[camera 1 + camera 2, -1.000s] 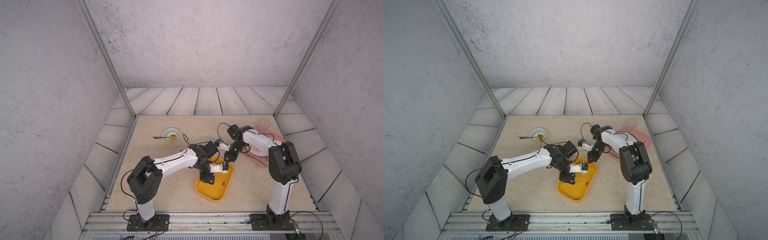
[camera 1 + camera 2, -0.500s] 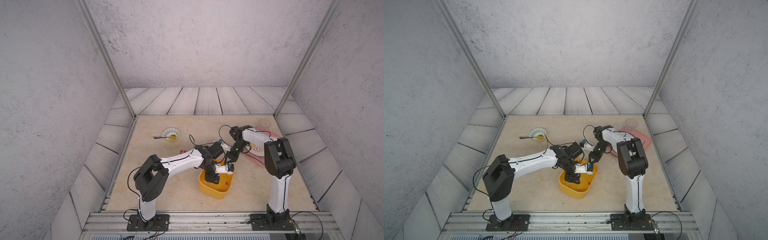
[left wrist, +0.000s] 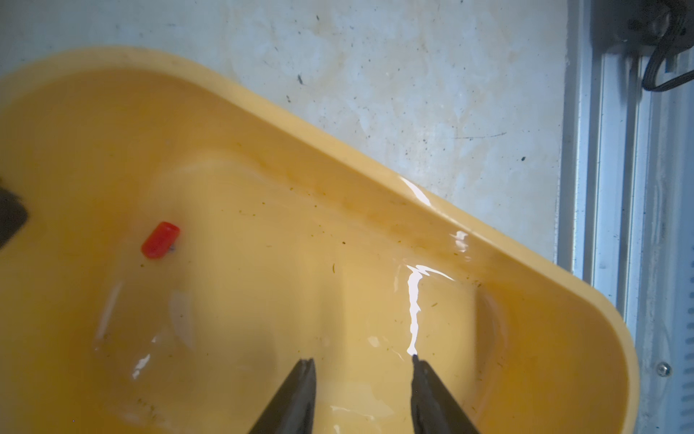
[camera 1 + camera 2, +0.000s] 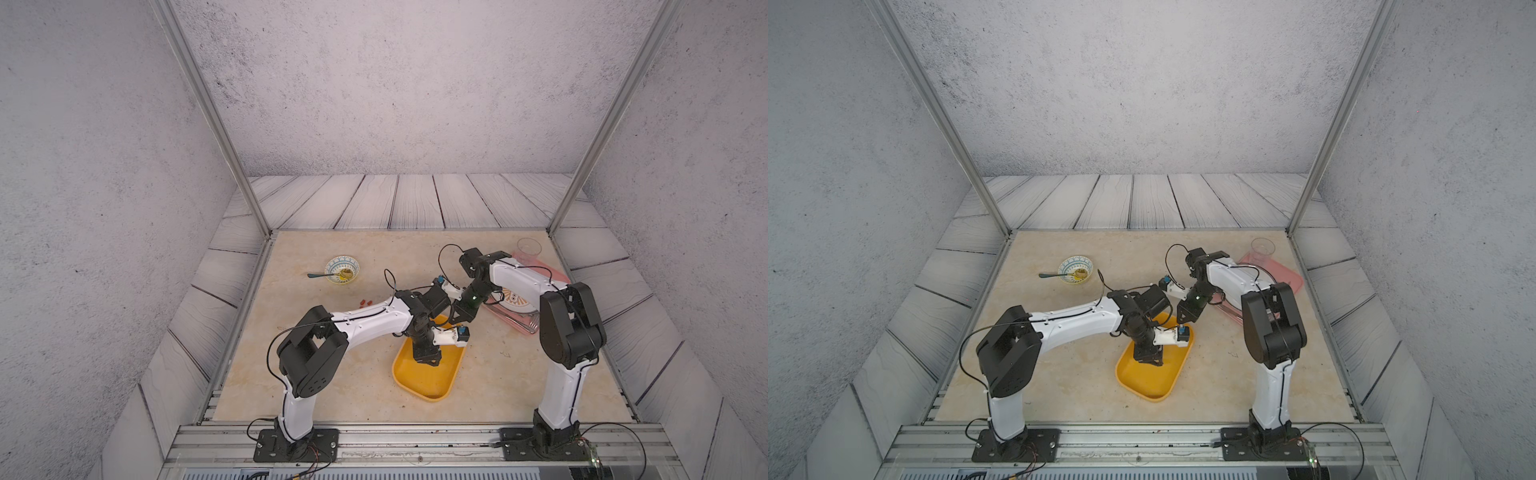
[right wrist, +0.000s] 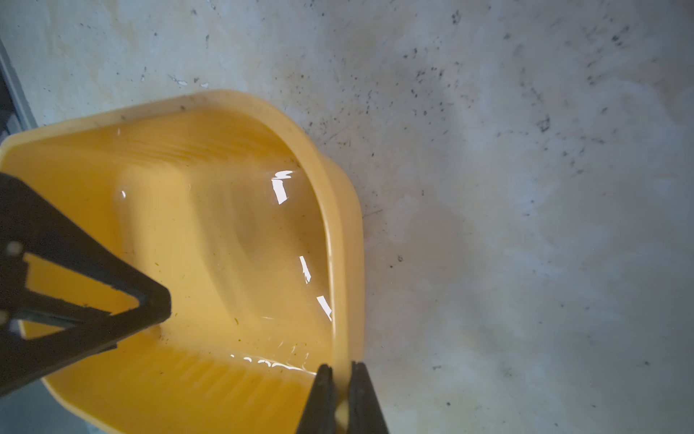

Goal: Take the screw protection sleeves out of the storage box
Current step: Adjust the storage box at the center of the board.

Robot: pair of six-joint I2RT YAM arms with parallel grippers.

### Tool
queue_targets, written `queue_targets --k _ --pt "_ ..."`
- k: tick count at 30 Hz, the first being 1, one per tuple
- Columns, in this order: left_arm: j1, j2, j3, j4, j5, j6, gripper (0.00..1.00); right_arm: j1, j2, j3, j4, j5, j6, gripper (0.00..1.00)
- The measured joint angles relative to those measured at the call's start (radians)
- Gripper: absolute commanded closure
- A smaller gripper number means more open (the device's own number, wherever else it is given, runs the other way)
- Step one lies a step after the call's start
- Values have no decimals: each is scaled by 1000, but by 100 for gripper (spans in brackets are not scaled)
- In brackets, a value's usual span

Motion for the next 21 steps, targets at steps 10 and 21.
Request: queue_targets --k 10,21 --pt "0 2 -24 115 -85 36 56 7 -2 1 0 31 14 78" --pt "0 82 31 138 -136 333 63 -21 -2 74 -74 -43 26 65"
